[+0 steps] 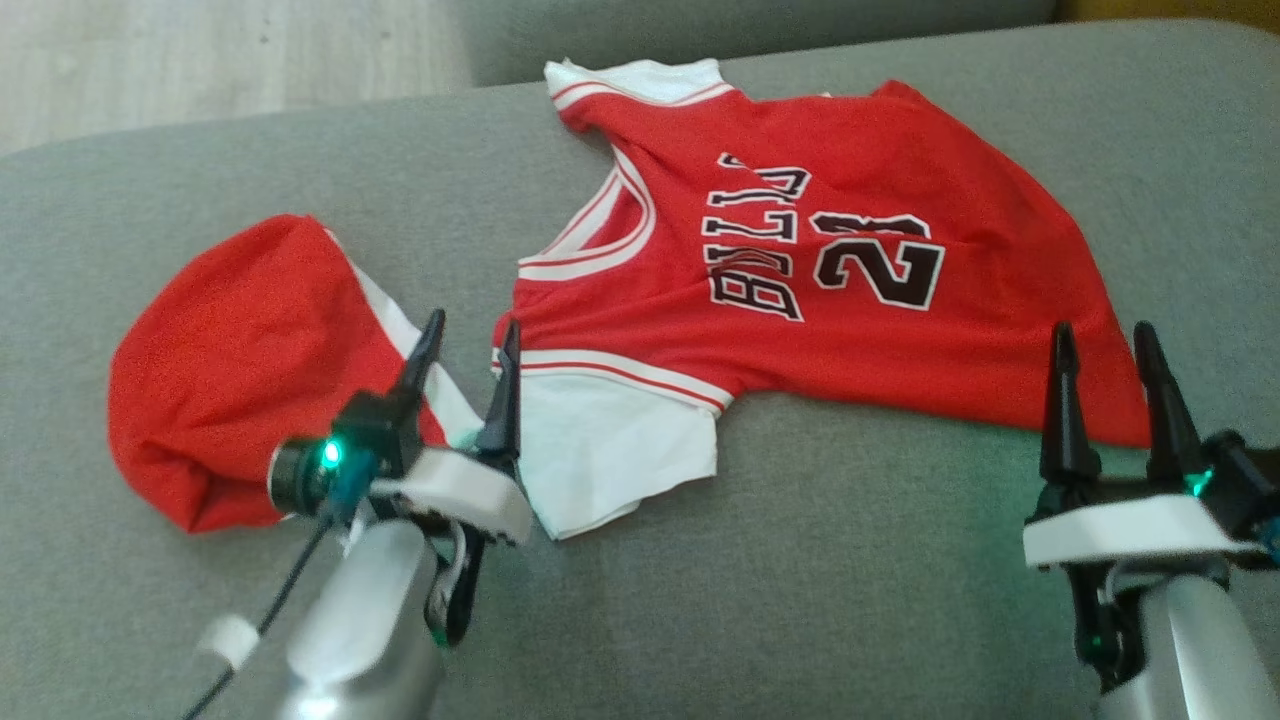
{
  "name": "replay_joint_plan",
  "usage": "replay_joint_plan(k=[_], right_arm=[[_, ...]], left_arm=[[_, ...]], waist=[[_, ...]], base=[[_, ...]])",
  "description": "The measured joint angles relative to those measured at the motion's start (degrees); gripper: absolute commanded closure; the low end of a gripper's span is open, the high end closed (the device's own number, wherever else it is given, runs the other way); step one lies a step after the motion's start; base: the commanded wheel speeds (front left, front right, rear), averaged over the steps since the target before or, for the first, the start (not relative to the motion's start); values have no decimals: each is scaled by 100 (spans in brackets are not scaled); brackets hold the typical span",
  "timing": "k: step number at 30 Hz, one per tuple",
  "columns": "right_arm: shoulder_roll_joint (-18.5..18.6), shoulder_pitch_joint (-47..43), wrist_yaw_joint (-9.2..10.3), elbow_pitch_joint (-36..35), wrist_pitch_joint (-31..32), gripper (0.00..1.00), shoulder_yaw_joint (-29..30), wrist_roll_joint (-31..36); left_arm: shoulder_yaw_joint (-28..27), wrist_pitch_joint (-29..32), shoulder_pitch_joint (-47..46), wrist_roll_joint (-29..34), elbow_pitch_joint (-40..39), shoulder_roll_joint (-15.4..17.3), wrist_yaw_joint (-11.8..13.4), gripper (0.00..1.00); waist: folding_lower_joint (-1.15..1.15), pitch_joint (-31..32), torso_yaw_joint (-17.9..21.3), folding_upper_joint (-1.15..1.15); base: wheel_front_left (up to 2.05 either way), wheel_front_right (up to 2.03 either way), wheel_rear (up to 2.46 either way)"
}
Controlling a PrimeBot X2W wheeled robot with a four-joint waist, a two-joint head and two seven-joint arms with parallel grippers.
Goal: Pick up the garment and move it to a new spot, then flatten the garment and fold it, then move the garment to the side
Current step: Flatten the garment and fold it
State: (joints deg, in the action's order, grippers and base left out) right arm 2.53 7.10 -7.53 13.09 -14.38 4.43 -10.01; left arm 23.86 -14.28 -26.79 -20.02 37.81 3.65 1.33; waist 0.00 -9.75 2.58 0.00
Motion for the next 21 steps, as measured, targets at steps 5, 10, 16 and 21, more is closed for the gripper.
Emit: replay_joint_plan(k=[5,10,16,21], right_arm=[[-2,-272,0,4,0,0,105,1],[-2,-313,0,-43,0,0,132,7],[-2,-314,0,-57,0,0,122,20],[-2,-313,0,-57,0,0,100,20]], left_arm=[[-37,-1,726,3,-787,-43,99,0],[-10,-1,1396,196,-1338,-48,208,0],[11,-1,1666,207,-1573,-52,260,0],[223,116,1662,179,-1313,-60,188,0]], waist=[[-1,197,-172,0],[0,338,-323,0],[0,371,-399,0],[0,349,-393,0]], base=[[0,0,0],[0,0,0],[0,0,0],[0,0,0]])
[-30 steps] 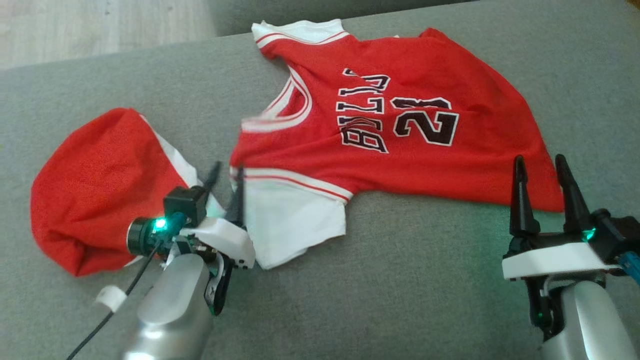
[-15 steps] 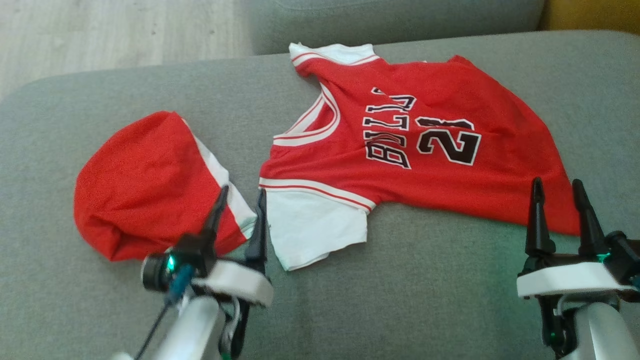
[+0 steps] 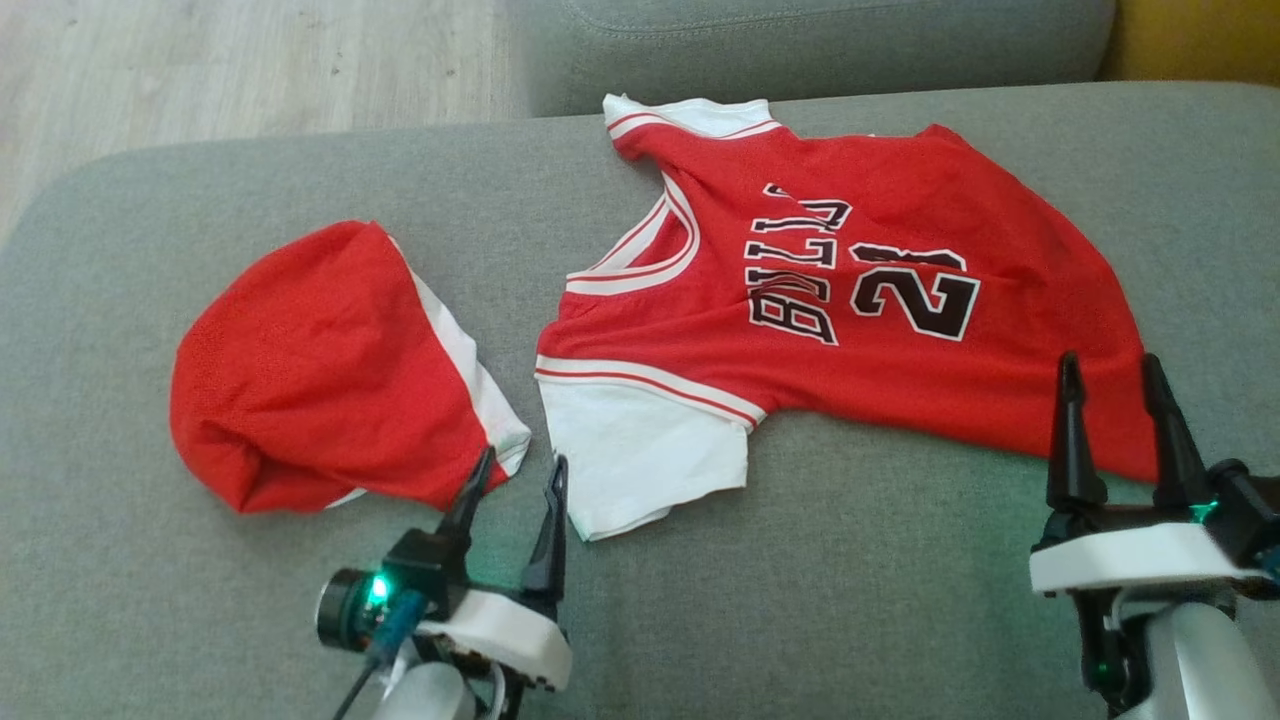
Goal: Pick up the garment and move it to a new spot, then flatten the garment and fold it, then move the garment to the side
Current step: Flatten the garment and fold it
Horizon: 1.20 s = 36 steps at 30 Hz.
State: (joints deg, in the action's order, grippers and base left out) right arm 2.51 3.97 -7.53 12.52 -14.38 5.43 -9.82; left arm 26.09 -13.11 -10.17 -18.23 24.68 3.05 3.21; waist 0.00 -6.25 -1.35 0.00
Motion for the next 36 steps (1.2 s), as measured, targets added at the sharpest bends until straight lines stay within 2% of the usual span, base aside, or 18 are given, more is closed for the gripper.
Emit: replay_joint_plan(k=[7,23,24,25,26,32,36], right_arm=[[0,1,0,25,0,0,-91,0],[0,25,0,27,0,0,-131,-3],[1,26,0,19,0,0,-126,-4],[1,26,0,19,0,0,-123,-12],[1,26,0,19,0,0,-118,-12],[0,29,0,53,0,0,2,-4],[0,40,0,378,0,0,268,142]], left_arm=[[235,548,-14,-155,459,-8,20,0],[470,1183,-408,-458,893,-11,29,0],[493,1206,-433,-478,895,-11,24,19],[505,1206,-463,-481,900,-11,22,74],[503,1206,-493,-489,905,-8,-5,100],[500,1044,-510,-566,893,-11,-98,100],[491,523,-498,-597,708,-8,-180,100]], waist=[[0,-44,115,0],[0,-273,507,0],[0,-290,517,0],[0,-305,522,0],[0,-318,524,0],[0,-311,496,0],[0,-242,457,0]], base=[[0,0,0],[0,0,0],[0,0,0],[0,0,0],[0,0,0],[0,0,0],[0,0,0]])
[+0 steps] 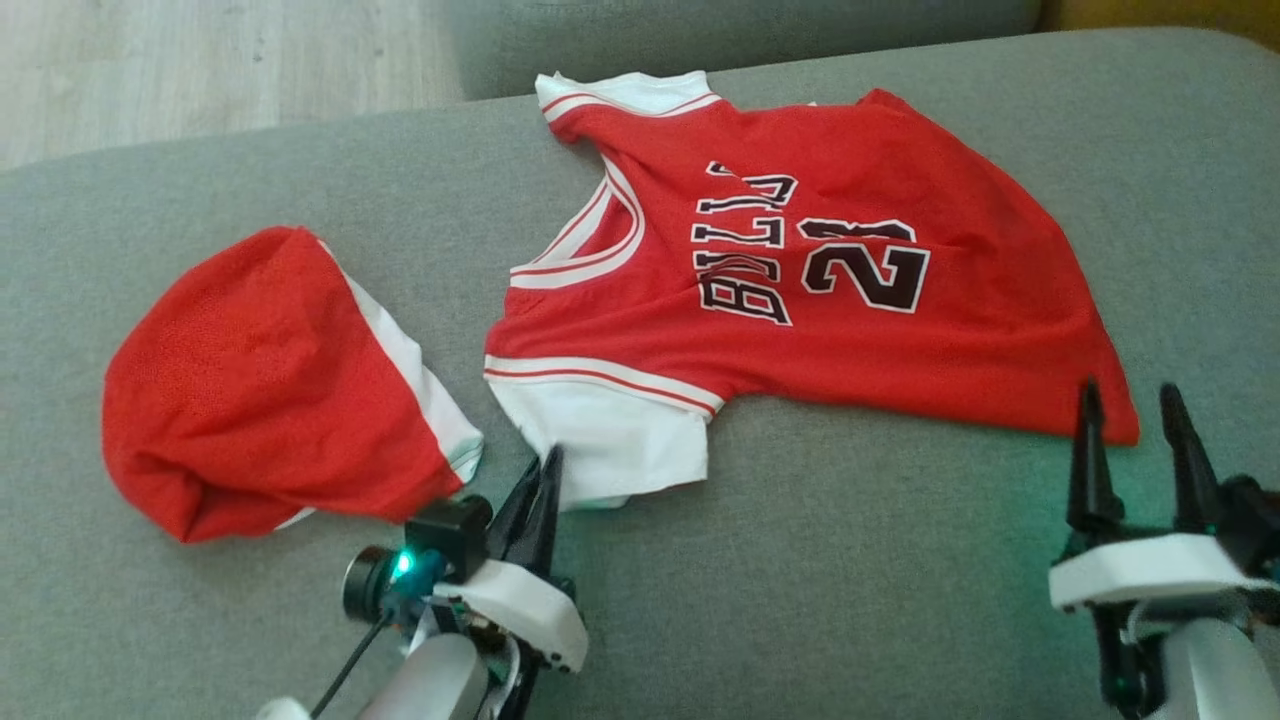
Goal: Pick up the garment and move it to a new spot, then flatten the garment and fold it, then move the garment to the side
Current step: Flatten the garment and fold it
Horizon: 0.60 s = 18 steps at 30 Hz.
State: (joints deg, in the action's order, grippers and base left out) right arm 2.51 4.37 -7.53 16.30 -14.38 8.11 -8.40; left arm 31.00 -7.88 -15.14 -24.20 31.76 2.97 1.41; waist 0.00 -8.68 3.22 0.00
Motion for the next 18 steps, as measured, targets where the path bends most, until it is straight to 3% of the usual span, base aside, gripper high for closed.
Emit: replay_joint_plan(k=[2,8,18], right_arm=[[-2,3,0,280,0,0,220,155],[-2,258,0,1094,73,0,567,151],[-2,856,0,2341,286,0,1199,316]], left_arm=[[1,-313,-3,-2,-190,-1,-201,100],[-244,-635,-5,44,-695,-1,-144,100],[-600,-642,218,474,-1837,-5,-382,100]], waist=[[0,36,-31,0],[0,69,-125,0],[0,-48,-305,0]], base=[[0,0,0],[0,0,0],[0,0,0]])
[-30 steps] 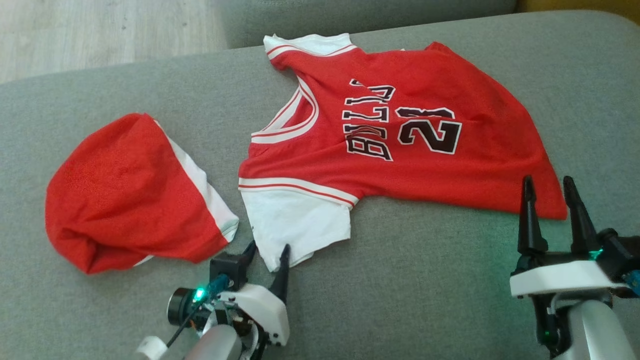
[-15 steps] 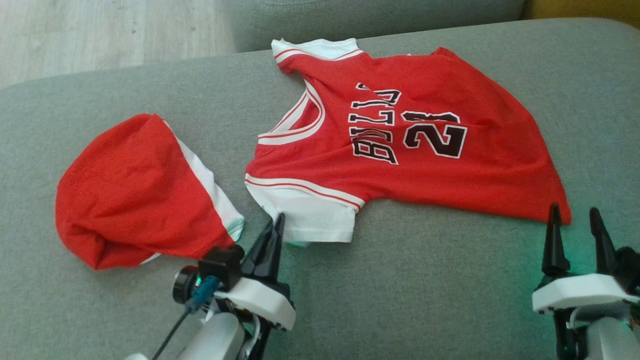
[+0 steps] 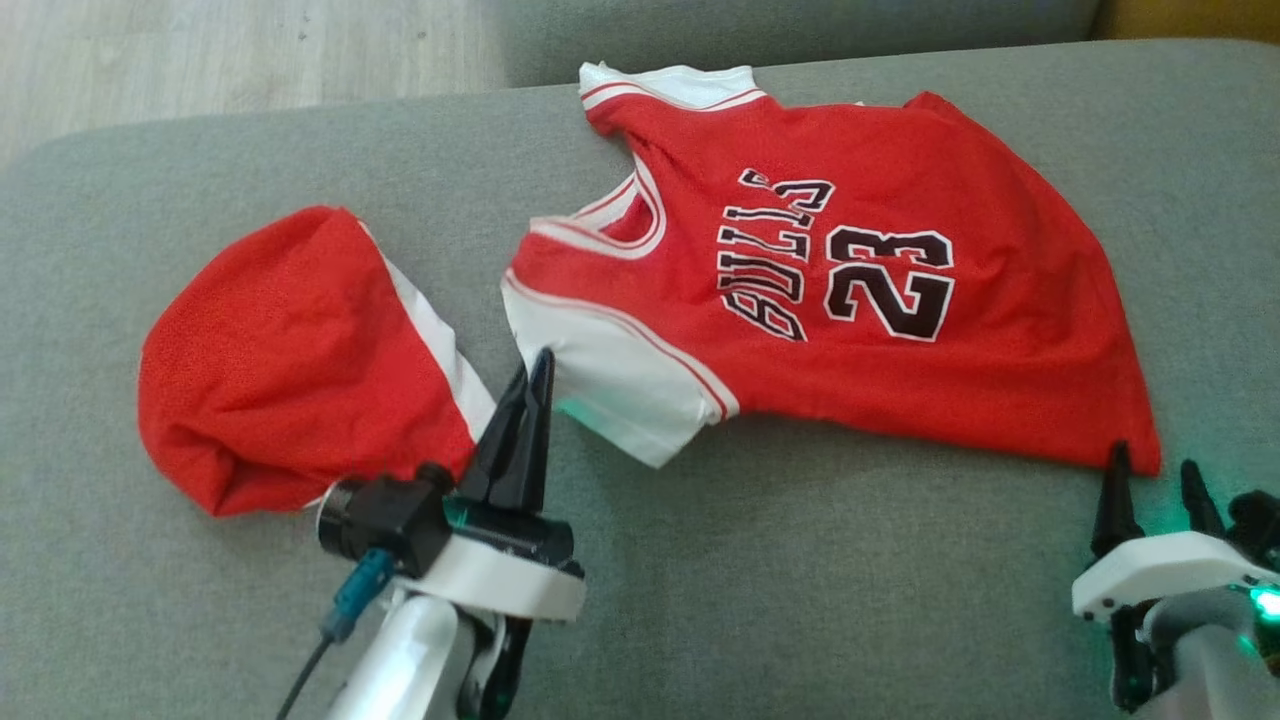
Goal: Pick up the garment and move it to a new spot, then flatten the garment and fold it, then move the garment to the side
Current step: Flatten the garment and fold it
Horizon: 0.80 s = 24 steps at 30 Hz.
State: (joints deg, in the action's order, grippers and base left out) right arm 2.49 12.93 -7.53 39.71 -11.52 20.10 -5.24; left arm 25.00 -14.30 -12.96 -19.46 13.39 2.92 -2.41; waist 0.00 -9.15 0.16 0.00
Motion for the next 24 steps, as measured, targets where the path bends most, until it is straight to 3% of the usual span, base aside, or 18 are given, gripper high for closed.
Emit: replay_joint_plan(k=[9,10,11,12,17,21,24], right_arm=[[14,467,0,884,-110,0,10,165],[16,517,0,955,-122,5,-16,164],[20,557,0,1016,-162,62,-53,163],[23,589,0,1062,-168,100,-101,158],[-2,693,0,1070,-220,100,-268,-2],[12,710,0,461,-269,100,-158,-118],[19,794,0,-275,-269,100,-684,-425]], left_arm=[[37,0,176,121,2,1,-64,100],[46,1,176,122,2,1,-64,100],[52,0,176,132,3,0,-64,100],[52,0,176,132,4,0,-63,100],[-29,0,173,67,65,0,-56,100],[-113,1,102,77,135,1,-152,100],[-171,1,-232,10,146,44,-300,100]], waist=[[0,14,13,0],[0,18,22,0],[-1,19,34,0],[-1,17,46,0],[0,66,128,0],[0,173,193,0],[0,271,238,0]], base=[[0,0,0],[0,0,0],[0,0,0],[0,0,0],[0,0,0],[0,0,0],[0,0,0]])
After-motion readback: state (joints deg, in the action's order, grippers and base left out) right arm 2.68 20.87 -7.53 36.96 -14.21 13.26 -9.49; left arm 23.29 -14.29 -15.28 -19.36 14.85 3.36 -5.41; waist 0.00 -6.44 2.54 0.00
